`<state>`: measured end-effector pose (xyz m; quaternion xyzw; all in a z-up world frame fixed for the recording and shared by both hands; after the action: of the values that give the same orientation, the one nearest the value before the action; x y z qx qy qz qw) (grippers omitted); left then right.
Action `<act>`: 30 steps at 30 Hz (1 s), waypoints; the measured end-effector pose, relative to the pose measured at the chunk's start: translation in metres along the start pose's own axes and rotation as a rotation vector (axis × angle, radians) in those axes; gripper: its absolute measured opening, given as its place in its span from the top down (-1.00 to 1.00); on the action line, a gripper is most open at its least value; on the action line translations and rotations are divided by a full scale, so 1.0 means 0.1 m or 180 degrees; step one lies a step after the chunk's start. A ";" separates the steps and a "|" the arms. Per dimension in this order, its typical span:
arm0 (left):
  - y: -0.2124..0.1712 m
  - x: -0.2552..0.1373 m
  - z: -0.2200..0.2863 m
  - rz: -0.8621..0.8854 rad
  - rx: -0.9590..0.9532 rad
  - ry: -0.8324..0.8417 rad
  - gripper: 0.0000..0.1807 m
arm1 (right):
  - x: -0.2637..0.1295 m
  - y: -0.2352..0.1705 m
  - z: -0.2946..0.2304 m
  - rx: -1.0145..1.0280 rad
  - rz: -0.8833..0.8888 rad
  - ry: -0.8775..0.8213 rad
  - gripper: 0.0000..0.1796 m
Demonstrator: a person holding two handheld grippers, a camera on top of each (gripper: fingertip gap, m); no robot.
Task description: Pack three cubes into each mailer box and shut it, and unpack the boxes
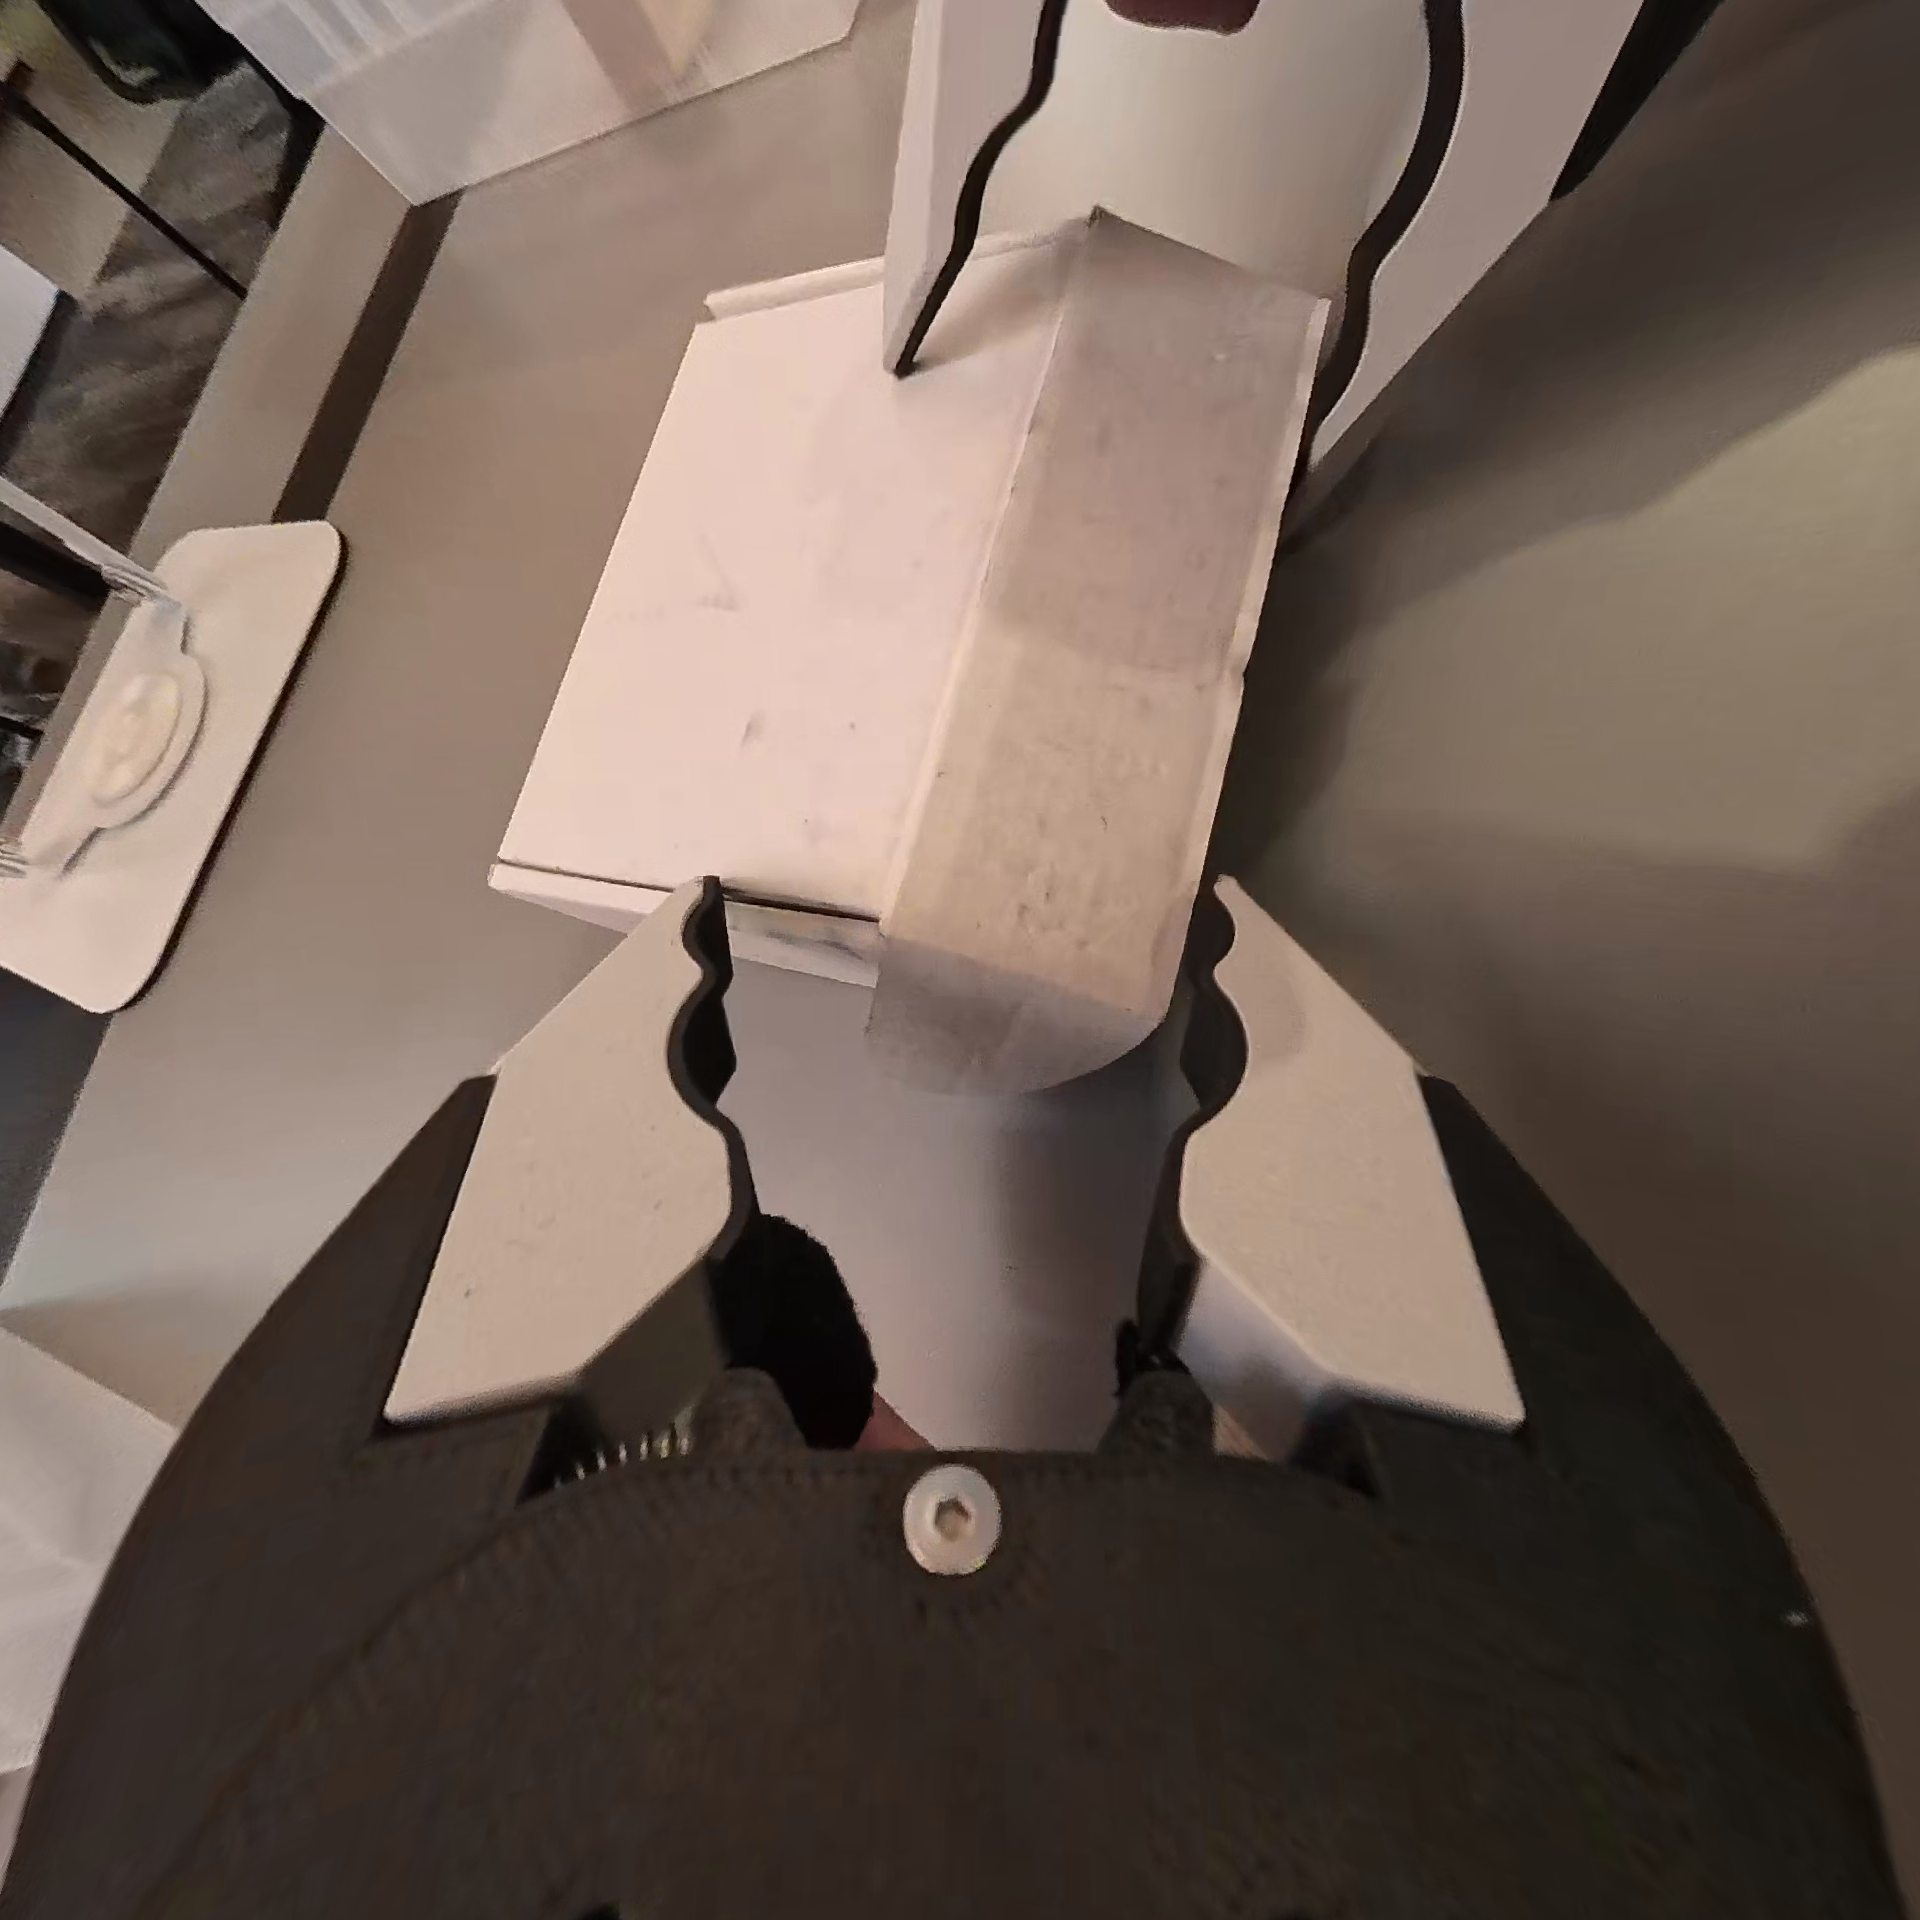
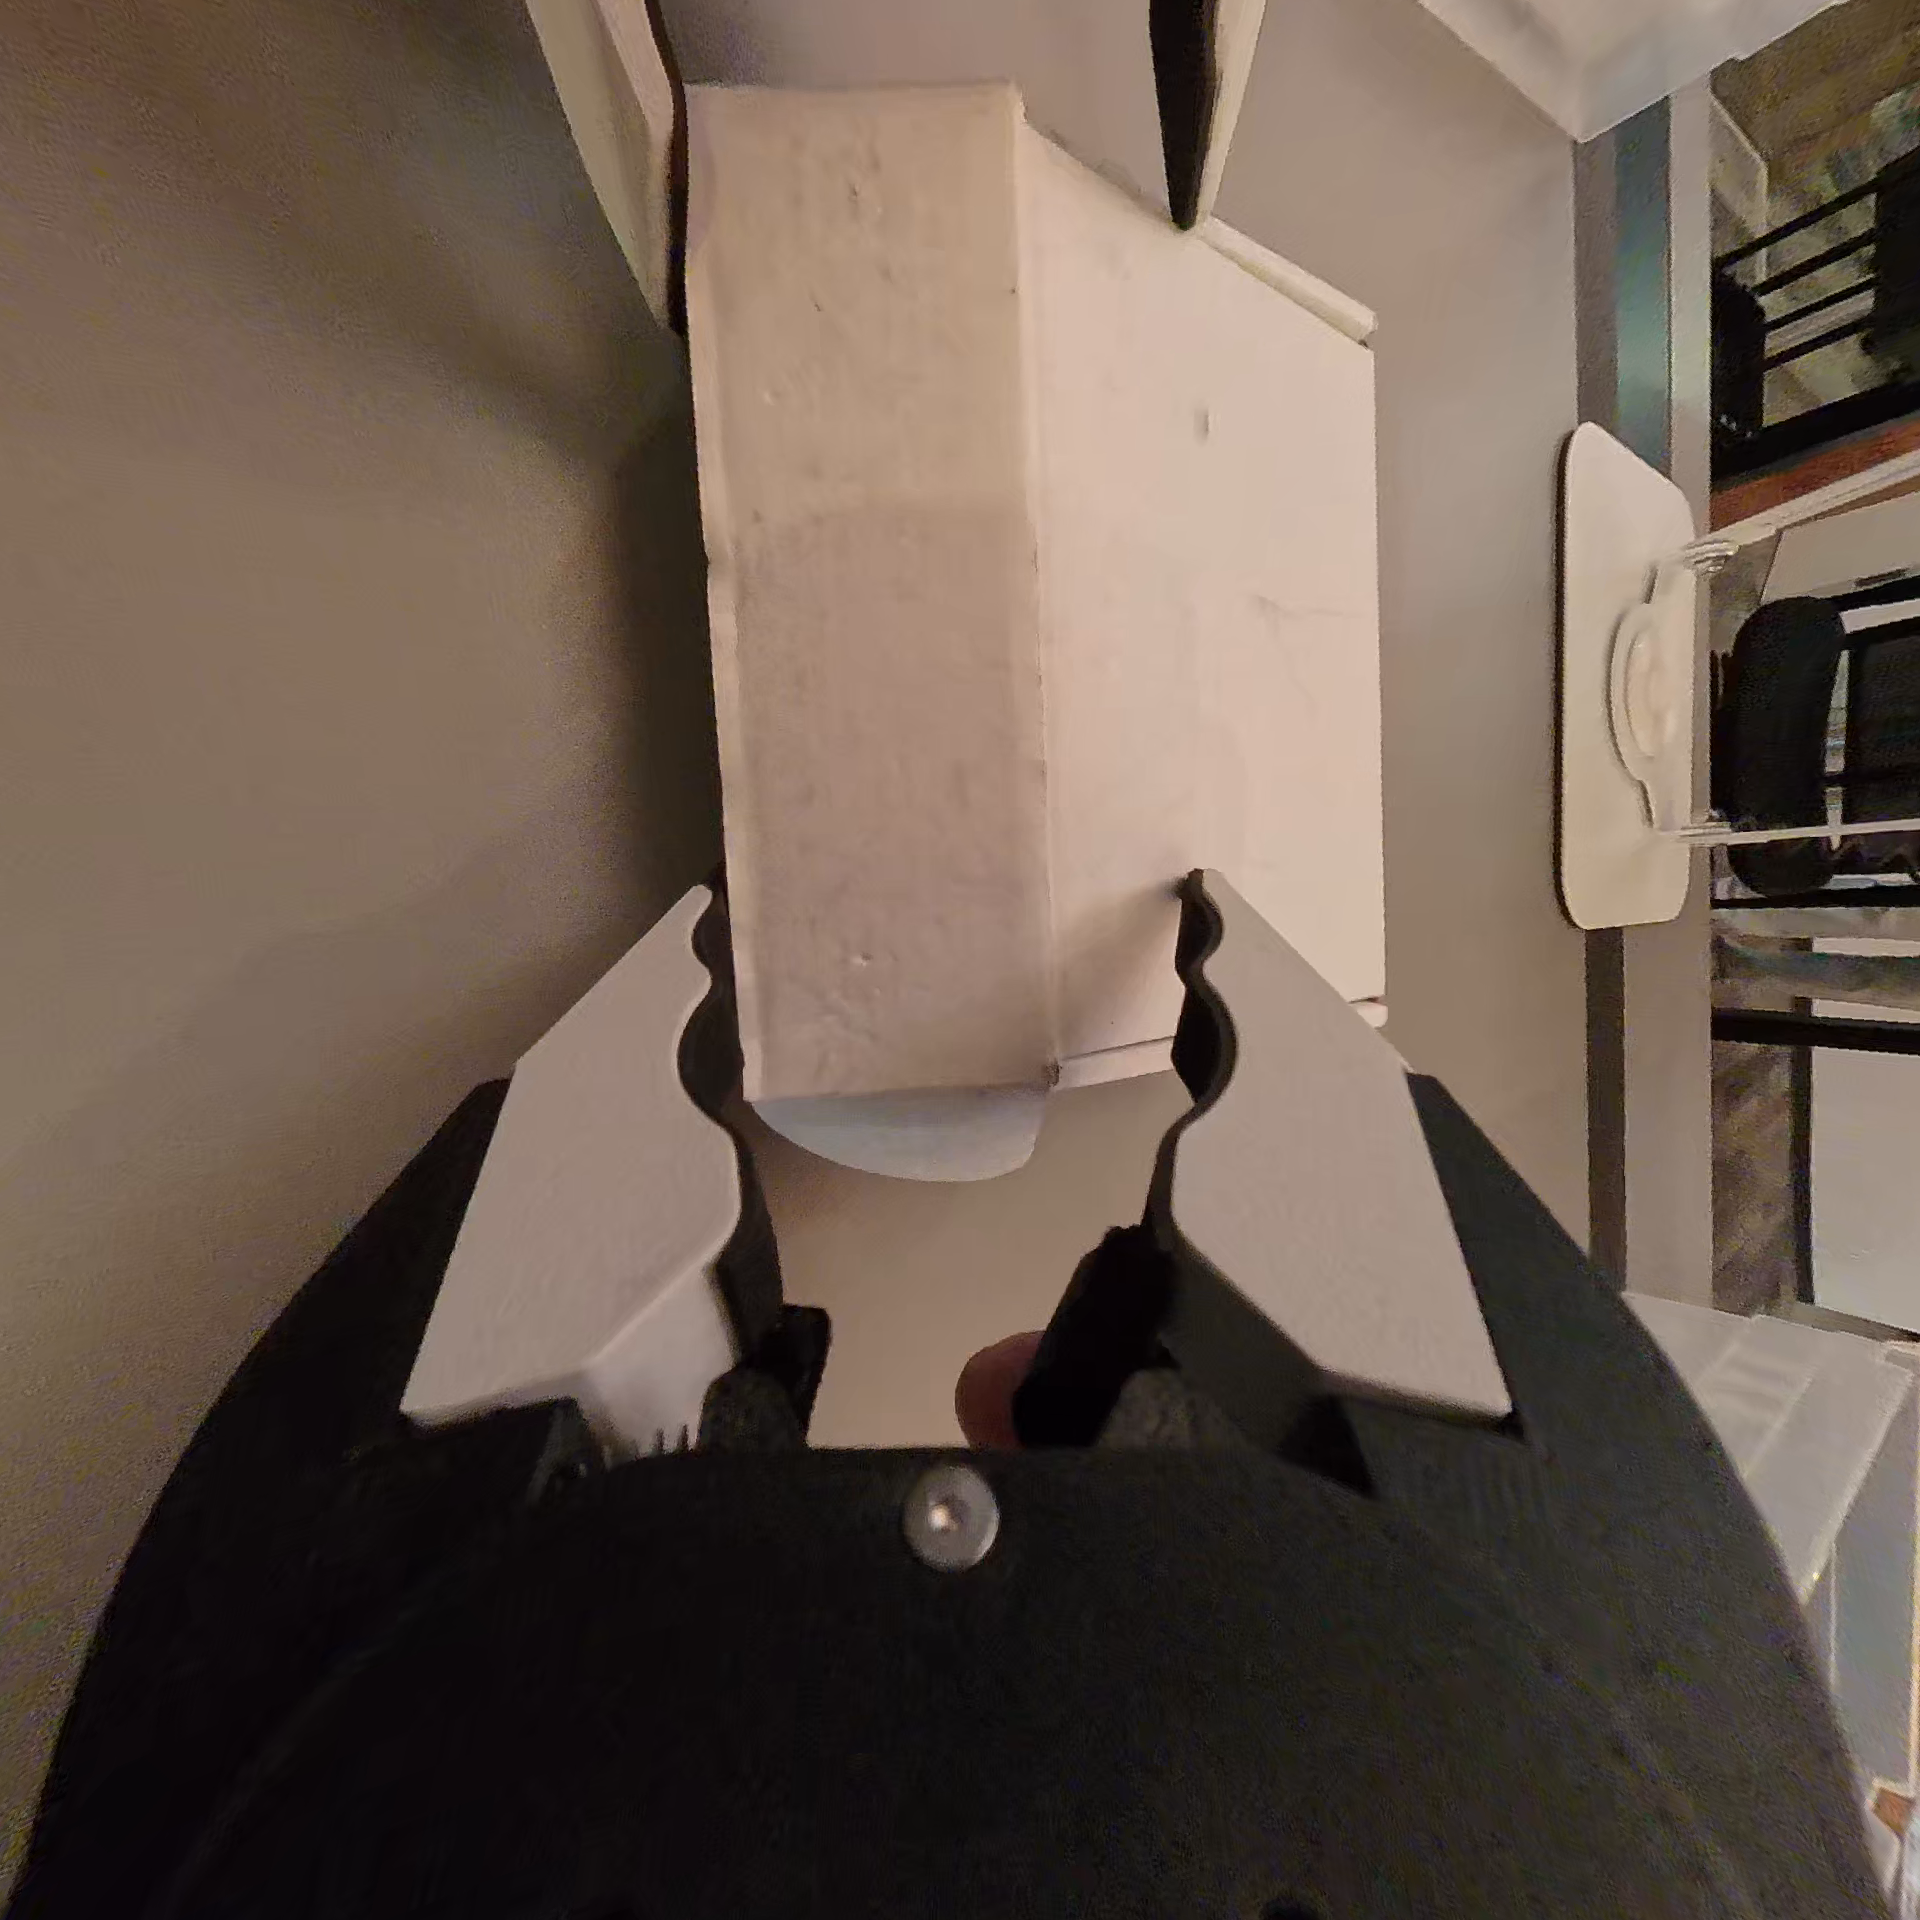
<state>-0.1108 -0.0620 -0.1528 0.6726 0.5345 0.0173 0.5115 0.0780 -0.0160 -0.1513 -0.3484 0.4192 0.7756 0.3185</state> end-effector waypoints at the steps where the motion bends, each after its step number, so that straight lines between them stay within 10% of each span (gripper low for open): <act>1: 0.00 0.00 0.00 0.0006 0.0009 0.0016 0.04 | 0.00 0.00 0.00 -0.0016 -0.0018 -0.0011 0.06; 15: -0.07 -0.25 -0.02 0.0043 -0.1821 -0.0293 0.10 | -0.34 -0.26 -0.11 0.2206 0.1007 0.0463 0.18; 30: -0.13 -0.06 0.07 -0.0308 -0.2281 -0.0251 0.30 | -0.11 -0.35 -0.19 0.2616 0.1142 0.0599 0.41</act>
<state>-0.1180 -0.0724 -0.1625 0.4248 0.5055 0.1534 0.7352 0.1163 -0.0192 -0.1649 -0.1839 0.7729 0.5528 0.2515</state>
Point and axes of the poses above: each gripper's, where its closed fingertips meet, x out along the fingers, y out of its top, z = x × y across the jaws, the point moved 9 cm from there along -x, back along the fingers, and after that the axes turned 11 degrees about y, right-handed, at the moved point
